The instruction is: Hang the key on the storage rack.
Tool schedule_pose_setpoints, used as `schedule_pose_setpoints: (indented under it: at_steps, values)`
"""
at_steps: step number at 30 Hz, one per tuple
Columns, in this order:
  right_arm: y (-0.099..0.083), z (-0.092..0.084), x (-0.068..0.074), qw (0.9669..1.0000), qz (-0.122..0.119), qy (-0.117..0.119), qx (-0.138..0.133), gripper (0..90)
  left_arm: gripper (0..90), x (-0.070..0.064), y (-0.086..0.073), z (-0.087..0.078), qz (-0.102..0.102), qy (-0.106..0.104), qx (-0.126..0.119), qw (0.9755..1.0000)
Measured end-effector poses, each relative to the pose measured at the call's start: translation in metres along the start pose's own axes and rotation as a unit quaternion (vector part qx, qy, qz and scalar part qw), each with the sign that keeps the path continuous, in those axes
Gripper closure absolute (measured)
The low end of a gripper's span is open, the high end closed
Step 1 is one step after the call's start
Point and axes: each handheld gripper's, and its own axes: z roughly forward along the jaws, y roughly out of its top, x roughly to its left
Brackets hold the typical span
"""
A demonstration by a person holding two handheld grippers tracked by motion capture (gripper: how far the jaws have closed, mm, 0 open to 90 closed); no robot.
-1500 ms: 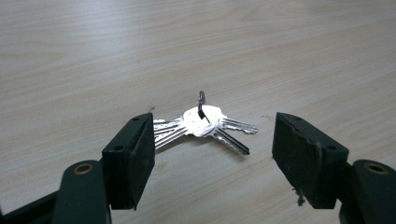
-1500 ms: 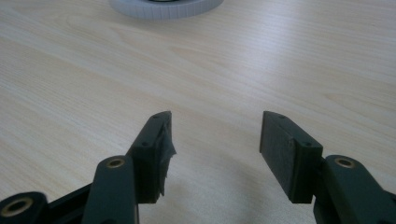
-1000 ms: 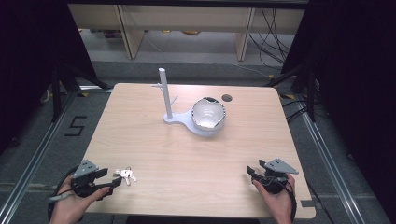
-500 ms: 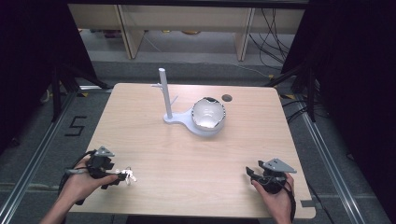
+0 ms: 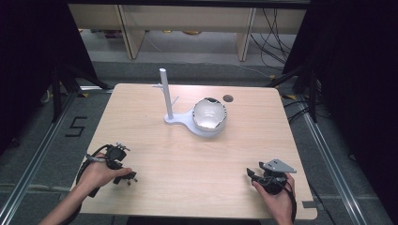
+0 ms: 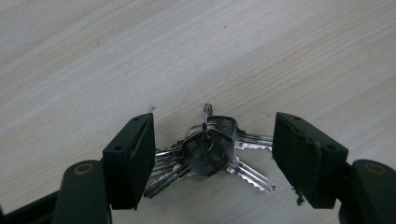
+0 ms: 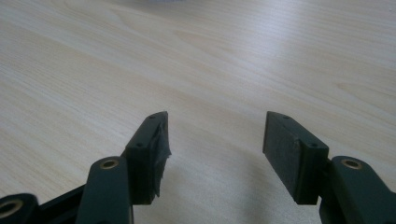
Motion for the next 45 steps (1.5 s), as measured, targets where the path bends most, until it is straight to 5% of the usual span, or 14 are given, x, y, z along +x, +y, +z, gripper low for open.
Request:
schedule_pose_setpoints:
  at_steps: [3,8,18,20,21,23,34,35,42,45]
  values:
    - [0.000,0.001,0.000,1.0000,0.001,0.002,-0.002,41.7,32.5,0.000,-0.001,0.003,-0.017,0.009,0.016,0.9997]
    - [0.000,0.000,0.000,1.0000,-0.004,0.000,0.008,41.9,33.6,-0.001,-0.003,0.004,-0.011,0.005,0.028,0.9995]
    - [0.000,0.001,0.001,1.0000,-0.004,0.003,0.005,42.1,43.9,-0.003,-0.001,0.005,0.051,0.029,0.062,0.9963]
    - [0.000,0.001,0.001,1.0000,-0.004,0.004,0.005,42.2,47.6,-0.005,-0.004,0.004,0.066,0.031,0.067,0.9951]
    - [0.000,0.001,0.001,1.0000,-0.004,0.004,0.005,42.2,50.2,-0.004,-0.004,0.003,0.093,0.034,0.071,0.9926]
    - [0.000,0.001,0.001,1.0000,-0.004,0.005,0.006,42.3,53.8,-0.006,-0.005,0.002,0.103,0.035,0.074,0.9913]
    - [0.000,0.001,0.000,0.9999,-0.004,0.006,0.010,42.3,65.7,-0.006,-0.008,-0.002,0.125,0.022,0.085,0.9882]
    - [0.000,0.001,0.000,0.9999,-0.004,0.006,0.010,42.3,65.7,-0.005,-0.009,-0.002,0.119,0.018,0.080,0.9895]
    - [0.000,0.001,0.000,0.9999,-0.002,0.007,0.008,42.3,65.1,-0.005,-0.013,-0.005,0.141,0.020,0.081,0.9865]
    - [0.000,0.001,0.000,0.9999,-0.002,0.007,0.008,42.2,55.4,-0.004,-0.016,-0.006,0.151,0.031,0.083,0.9845]
